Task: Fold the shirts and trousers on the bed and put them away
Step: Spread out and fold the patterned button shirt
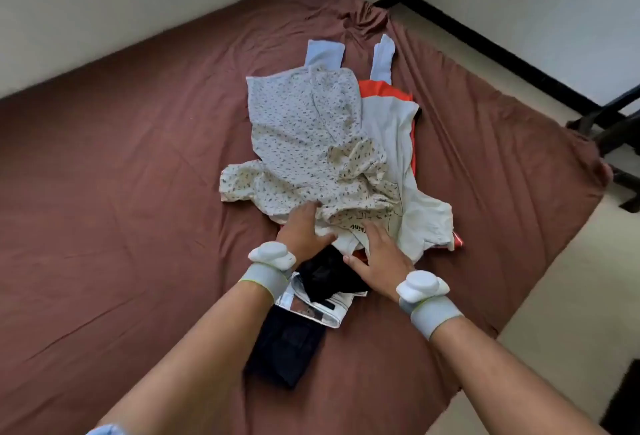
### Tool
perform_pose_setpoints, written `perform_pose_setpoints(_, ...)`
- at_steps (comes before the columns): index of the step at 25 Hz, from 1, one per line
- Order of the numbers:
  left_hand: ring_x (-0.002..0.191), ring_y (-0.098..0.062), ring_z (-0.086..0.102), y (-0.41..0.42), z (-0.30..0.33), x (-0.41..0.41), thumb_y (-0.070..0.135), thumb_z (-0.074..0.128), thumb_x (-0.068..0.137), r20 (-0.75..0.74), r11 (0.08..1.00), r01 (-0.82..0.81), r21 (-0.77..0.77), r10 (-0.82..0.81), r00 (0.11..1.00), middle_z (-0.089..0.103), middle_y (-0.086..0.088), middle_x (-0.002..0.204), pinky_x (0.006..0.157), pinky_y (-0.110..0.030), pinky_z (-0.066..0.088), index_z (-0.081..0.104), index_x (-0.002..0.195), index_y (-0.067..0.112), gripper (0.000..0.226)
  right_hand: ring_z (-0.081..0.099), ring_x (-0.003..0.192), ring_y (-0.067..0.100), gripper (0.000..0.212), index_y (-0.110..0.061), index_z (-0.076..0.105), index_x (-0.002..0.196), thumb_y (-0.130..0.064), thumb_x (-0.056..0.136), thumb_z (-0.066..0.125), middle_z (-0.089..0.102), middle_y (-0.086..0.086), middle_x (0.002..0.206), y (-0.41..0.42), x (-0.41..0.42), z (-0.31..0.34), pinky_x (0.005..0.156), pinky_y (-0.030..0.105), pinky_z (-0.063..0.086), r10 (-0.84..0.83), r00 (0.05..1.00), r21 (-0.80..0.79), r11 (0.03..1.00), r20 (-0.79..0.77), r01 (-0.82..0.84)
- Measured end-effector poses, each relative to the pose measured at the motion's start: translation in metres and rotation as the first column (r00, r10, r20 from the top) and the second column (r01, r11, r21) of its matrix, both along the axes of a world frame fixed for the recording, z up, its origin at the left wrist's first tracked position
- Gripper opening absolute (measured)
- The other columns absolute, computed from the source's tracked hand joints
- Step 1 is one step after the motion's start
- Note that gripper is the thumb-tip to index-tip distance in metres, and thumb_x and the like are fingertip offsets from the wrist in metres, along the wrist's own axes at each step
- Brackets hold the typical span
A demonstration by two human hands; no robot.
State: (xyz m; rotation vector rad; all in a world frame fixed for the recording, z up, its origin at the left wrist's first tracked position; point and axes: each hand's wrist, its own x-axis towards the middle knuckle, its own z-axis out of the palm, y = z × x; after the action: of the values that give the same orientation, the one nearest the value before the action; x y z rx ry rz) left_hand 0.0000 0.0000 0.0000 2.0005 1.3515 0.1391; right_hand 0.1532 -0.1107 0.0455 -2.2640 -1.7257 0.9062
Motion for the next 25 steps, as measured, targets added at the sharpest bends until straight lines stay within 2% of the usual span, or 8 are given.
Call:
perform_pose_setpoints(4, 0.137, -0.032, 0.037, 0.020, -0.036, 0.041, 0.026, 0.074, 0.085, -0.116, 0.991, -0.103, -0.084, 0.093, 0.989, 0.030, -0.013, 0.152, 0.109, -0.040, 0.037, 0.022, 0.151, 0.011, 0.085, 0.028, 0.140, 0.026, 0.074, -0.018, 0.019, 0.150, -0.043, 0.091, 0.057, 0.011, 0.003, 0.159, 0.006, 0.010, -0.021, 0.105, 0.043, 0.040, 0.092, 0.994, 0.001, 0.996, 0.058, -0.093)
perform_pose_setpoints(7, 0.113, -0.035, 0.056, 0.023, -0.056, 0.051, 0.014, 0.057, 0.092, -0.147, 0.989, -0.142, -0.038, 0.136, 0.980, 0.060, -0.021, 0.120, 0.088, -0.039, 0.043, 0.056, 0.116, 0.002, 0.027, 0.026, 0.139, 0.027, 0.069, -0.020, 0.021, 0.148, -0.039, 0.092, 0.057, -0.003, 0.001, 0.160, 0.013, 0.018, -0.034, 0.100, 0.043, 0.044, 0.146, 0.982, -0.041, 0.989, 0.121, -0.142)
perform_pose_setpoints(12, 0.094, -0.027, 0.045, 0.020, -0.023, 0.007, 0.017, 0.047, 0.092, 0.086, 0.997, 0.009, 0.075, -0.016, 0.996, 0.052, -0.006, 0.088, 0.080, -0.033, 0.034, 0.062, 0.104, 0.003, 0.023, 0.010, 0.144, 0.029, 0.059, -0.017, 0.032, 0.136, -0.021, 0.085, 0.061, -0.012, 0.005, 0.160, 0.035, 0.011, -0.040, 0.102, 0.045, 0.040, 0.150, 0.939, -0.001, 0.988, 0.311, -0.157)
perform_pose_setpoints(14, 0.090, -0.022, 0.045, 0.011, 0.003, -0.022, 0.020, 0.040, 0.090, 0.151, 0.996, 0.082, 0.041, -0.087, 0.985, 0.054, -0.012, 0.091, 0.081, -0.033, 0.035, 0.059, 0.104, -0.002, 0.032, 0.013, 0.146, 0.028, 0.065, -0.013, 0.024, 0.135, -0.015, 0.083, 0.062, 0.001, 0.007, 0.161, 0.045, 0.000, -0.037, 0.106, 0.049, 0.035, 0.133, 0.928, 0.049, 0.986, 0.349, -0.160)
perform_pose_setpoints(17, 0.076, -0.014, 0.048, -0.010, 0.042, -0.078, 0.017, 0.039, 0.089, 0.218, 0.998, 0.067, -0.017, -0.061, 0.974, 0.057, -0.013, 0.085, 0.072, -0.030, 0.038, 0.057, 0.105, -0.003, 0.031, 0.045, 0.130, 0.027, 0.081, -0.015, 0.019, 0.139, -0.016, 0.077, 0.070, 0.051, 0.009, 0.135, 0.055, -0.026, -0.031, 0.105, 0.059, 0.032, 0.159, 0.891, 0.095, 0.971, 0.425, -0.218)
perform_pose_setpoints(19, 0.070, -0.009, 0.046, -0.025, 0.060, -0.119, 0.015, 0.040, 0.089, 0.201, 0.996, 0.090, -0.007, -0.086, 0.976, 0.056, -0.010, 0.078, 0.069, -0.028, 0.037, 0.054, 0.096, 0.007, 0.018, 0.058, 0.109, 0.028, 0.056, -0.018, 0.033, 0.136, -0.014, 0.086, 0.060, 0.062, 0.006, 0.114, 0.052, -0.054, -0.019, 0.100, 0.053, 0.038, 0.263, 0.888, -0.001, 0.959, 0.377, -0.284)
perform_pose_setpoints(22, 0.096, -0.017, 0.059, -0.050, 0.073, -0.194, 0.010, 0.046, 0.095, 0.013, 0.987, 0.159, 0.026, -0.159, 0.987, 0.066, -0.004, 0.110, 0.084, -0.030, 0.044, 0.056, 0.118, 0.013, 0.026, 0.060, 0.100, 0.034, 0.048, -0.014, 0.035, 0.136, 0.001, 0.091, 0.040, 0.056, 0.014, 0.119, 0.031, -0.117, 0.008, 0.078, 0.042, 0.050, 0.429, 0.886, -0.132, 0.902, 0.176, -0.410)
perform_pose_setpoints(25, 0.116, -0.018, 0.054, -0.074, 0.064, -0.274, 0.003, 0.045, 0.094, -0.099, 0.986, 0.156, 0.067, -0.149, 0.984, 0.060, -0.004, 0.128, 0.095, -0.020, 0.038, 0.053, 0.133, 0.016, 0.041, 0.057, 0.104, 0.038, 0.054, -0.011, 0.026, 0.144, 0.003, 0.093, 0.034, 0.046, 0.017, 0.127, -0.010, -0.196, 0.024, 0.080, 0.044, 0.046, 0.531, 0.842, -0.151, 0.844, 0.094, -0.515)
